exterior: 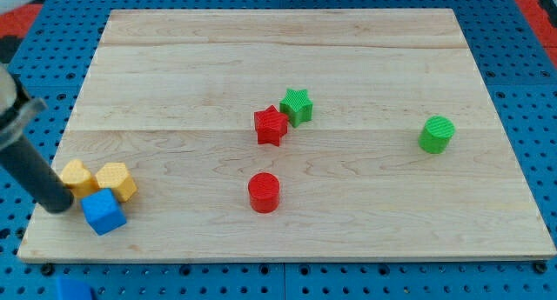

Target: Move the yellow hexagon towards the red star

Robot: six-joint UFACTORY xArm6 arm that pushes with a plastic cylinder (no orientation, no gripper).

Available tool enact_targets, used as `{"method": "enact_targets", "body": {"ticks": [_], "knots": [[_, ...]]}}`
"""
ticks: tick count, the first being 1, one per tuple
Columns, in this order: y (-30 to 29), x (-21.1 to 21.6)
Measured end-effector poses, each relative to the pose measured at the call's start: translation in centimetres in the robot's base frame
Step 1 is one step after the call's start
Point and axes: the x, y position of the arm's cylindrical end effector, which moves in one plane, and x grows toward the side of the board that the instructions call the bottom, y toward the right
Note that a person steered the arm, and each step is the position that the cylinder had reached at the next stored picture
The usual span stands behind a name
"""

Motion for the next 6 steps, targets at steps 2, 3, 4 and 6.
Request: {"method": "enact_targets", "body": {"ticks": [2,3,4,6], "knots": [[7.4,-0.1],[11.3,-0.2],[14.6,-0.3],[10.8,-3.9]]}}
